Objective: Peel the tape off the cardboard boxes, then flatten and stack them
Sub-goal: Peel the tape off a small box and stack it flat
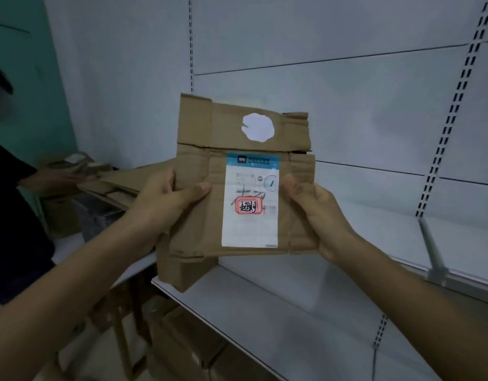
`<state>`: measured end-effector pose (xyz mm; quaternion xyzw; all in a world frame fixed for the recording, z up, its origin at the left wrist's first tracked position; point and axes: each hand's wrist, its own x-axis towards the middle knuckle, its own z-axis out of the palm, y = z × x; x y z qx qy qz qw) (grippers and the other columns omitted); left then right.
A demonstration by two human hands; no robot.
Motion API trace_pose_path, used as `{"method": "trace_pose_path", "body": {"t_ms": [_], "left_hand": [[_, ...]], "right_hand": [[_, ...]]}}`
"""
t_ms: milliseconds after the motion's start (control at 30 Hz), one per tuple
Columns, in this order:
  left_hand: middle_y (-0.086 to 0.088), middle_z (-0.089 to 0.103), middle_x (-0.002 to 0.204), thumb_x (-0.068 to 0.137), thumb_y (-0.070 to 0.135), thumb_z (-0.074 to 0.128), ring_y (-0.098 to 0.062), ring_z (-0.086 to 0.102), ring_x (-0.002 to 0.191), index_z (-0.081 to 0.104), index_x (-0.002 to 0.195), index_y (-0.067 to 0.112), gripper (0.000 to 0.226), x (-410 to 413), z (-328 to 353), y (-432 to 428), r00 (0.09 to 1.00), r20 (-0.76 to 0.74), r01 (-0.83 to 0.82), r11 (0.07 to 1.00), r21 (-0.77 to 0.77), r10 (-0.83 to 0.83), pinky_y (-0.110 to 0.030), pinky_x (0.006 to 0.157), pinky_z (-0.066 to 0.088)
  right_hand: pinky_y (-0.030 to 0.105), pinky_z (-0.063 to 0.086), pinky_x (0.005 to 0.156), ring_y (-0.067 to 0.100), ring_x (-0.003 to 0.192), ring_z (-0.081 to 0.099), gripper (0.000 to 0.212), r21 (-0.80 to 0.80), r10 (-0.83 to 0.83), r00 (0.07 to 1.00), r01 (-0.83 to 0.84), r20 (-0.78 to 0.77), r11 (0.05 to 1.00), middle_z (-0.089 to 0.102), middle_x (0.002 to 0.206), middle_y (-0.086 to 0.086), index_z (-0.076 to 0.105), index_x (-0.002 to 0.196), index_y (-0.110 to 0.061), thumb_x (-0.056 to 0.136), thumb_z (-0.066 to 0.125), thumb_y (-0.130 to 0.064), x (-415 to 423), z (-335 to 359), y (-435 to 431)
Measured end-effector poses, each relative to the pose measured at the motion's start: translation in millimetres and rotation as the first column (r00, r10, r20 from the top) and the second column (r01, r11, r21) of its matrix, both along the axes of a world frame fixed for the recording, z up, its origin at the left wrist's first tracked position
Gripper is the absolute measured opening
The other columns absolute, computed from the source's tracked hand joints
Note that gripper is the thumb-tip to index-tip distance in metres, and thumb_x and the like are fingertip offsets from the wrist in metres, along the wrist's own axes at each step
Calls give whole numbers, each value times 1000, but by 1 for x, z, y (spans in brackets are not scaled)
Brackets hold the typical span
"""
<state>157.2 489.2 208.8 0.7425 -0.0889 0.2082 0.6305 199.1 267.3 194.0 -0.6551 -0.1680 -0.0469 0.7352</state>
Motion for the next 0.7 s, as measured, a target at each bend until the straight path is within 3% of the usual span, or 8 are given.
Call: {"method": "trace_pose_path", "body": {"t_ms": [133,200,333,467,567,600,667,700], "left_hand": [[20,68,82,92,23,56,6,66,68,58,99,31,11,48,5,32,999,30,10,988,157,-15,-9,52,49],[15,65,94,92,31,56,5,65,69,49,121,28,31,75,6,44,998,-26,63,974,217,-59,-10,55,50],[5,55,116,90,40,55,-12,57,101,15,149,28,72,128,3,71,999,1,-36,940,341,38,-28,84,45],[4,50,126,87,46,59,-12,52,110,39,137,26,58,175,-10,102,998,10,-53,845,532,57,-23,84,43],[6,49,134,91,39,55,-6,46,114,46,131,28,43,208,-16,122,998,-47,5,675,738,44,-17,85,40],[8,50,132,87,47,52,-6,47,113,47,130,30,46,217,-19,126,997,-43,-4,605,796,64,-20,89,41],[11,54,126,79,62,44,-6,50,109,50,125,35,54,233,-24,133,996,-8,-43,540,841,93,-25,94,41],[14,54,123,83,62,46,-4,49,107,51,122,38,46,237,-27,133,996,3,-54,544,838,94,-18,92,40]], "right_hand": [[26,59,62,17,79,73,23,-45,-60,998,60,-2,997,76,90,0,68,102,-15,80,74,-16,30,4,34],[24,58,58,14,73,73,14,-64,-142,990,141,-14,988,76,84,-2,68,96,-17,83,72,-13,62,13,41],[24,58,54,11,64,71,23,9,-346,936,348,-57,938,72,101,10,67,104,-7,82,74,-11,149,45,37],[17,49,40,8,46,65,26,-136,-344,925,325,-163,936,70,103,12,60,103,-4,84,73,-14,231,68,48],[15,49,44,11,63,64,52,-345,-310,940,246,-143,906,67,97,10,49,123,2,83,74,-21,283,63,78],[18,53,58,15,80,65,64,-497,-349,935,276,-58,823,65,110,12,44,129,0,81,76,-29,304,55,89],[36,48,91,28,118,53,95,-817,-358,892,413,274,403,48,137,14,23,145,-8,77,76,-47,338,34,101],[43,41,100,31,128,43,100,-844,-302,865,477,401,246,39,145,14,15,150,-14,77,73,-51,349,24,104]]}}
